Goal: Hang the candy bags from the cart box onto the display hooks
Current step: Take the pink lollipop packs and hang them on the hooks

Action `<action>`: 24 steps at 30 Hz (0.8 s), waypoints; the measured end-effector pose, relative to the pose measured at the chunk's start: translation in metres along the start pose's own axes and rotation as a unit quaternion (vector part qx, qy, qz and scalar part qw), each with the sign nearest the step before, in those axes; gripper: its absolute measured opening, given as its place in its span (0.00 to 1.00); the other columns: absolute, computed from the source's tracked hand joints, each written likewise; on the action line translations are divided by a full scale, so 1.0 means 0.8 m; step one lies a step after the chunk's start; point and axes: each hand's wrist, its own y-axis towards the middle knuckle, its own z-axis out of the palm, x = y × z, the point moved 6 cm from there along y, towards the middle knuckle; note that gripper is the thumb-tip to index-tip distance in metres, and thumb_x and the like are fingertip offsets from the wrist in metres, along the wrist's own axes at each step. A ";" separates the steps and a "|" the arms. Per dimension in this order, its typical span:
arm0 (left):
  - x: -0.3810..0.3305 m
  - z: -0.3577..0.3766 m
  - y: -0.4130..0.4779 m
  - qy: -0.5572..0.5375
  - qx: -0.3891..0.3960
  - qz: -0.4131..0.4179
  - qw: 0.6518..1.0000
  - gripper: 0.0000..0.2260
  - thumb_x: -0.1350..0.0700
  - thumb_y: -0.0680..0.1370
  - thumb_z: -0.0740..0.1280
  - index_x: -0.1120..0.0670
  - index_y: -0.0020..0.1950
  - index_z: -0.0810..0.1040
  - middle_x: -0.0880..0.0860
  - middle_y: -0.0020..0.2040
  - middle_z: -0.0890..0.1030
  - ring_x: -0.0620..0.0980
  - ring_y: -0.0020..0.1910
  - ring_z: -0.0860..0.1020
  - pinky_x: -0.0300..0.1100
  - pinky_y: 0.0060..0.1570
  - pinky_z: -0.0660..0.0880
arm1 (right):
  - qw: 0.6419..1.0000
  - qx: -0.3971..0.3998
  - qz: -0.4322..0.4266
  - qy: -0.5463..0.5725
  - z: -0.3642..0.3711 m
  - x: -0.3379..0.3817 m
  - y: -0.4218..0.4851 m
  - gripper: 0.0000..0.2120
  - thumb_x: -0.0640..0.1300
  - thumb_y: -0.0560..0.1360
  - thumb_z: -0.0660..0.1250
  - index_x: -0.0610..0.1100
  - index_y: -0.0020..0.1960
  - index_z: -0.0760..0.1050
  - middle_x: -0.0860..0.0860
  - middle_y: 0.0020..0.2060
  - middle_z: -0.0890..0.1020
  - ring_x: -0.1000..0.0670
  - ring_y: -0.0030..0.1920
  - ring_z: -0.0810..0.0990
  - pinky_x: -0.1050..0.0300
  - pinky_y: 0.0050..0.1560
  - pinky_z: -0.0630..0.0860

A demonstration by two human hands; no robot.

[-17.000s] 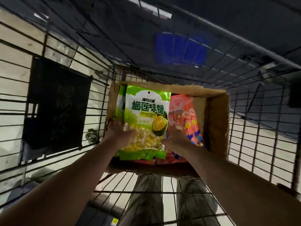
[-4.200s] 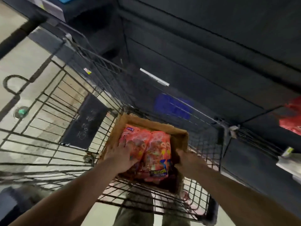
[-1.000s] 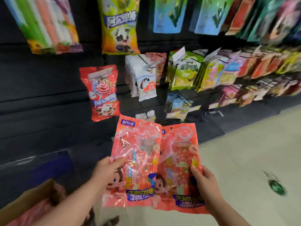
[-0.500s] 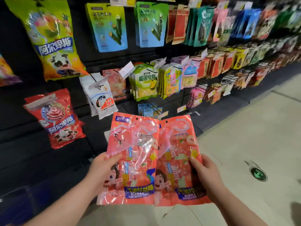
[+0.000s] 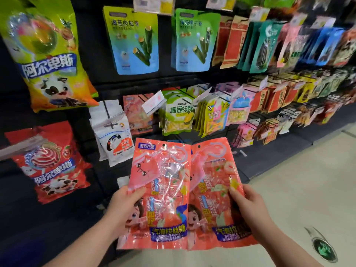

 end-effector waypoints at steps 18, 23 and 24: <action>-0.007 -0.057 0.085 -0.078 -0.194 0.027 0.978 0.04 0.57 0.75 0.71 0.54 0.48 0.81 0.57 0.43 0.86 0.55 0.39 0.86 0.49 0.41 0.78 | 0.985 0.166 -0.044 -0.003 0.130 0.054 0.206 0.05 0.46 0.78 0.65 0.51 0.45 0.78 0.49 0.44 0.85 0.50 0.44 0.84 0.52 0.46 0.80; 0.011 -0.052 0.074 -0.138 -0.257 0.013 0.957 0.09 0.57 0.72 0.72 0.55 0.51 0.80 0.59 0.45 0.86 0.59 0.42 0.85 0.52 0.42 0.80 | 0.974 0.220 -0.055 0.002 0.155 0.052 0.243 0.07 0.44 0.78 0.65 0.50 0.43 0.78 0.48 0.44 0.83 0.53 0.42 0.82 0.56 0.43 0.80; 0.013 -0.049 0.073 -0.148 -0.264 0.013 0.953 0.10 0.57 0.72 0.72 0.56 0.52 0.80 0.60 0.45 0.86 0.60 0.42 0.85 0.52 0.42 0.80 | 0.972 0.228 -0.057 0.009 0.159 0.051 0.248 0.07 0.43 0.78 0.64 0.50 0.43 0.79 0.49 0.43 0.84 0.54 0.40 0.82 0.58 0.42 0.80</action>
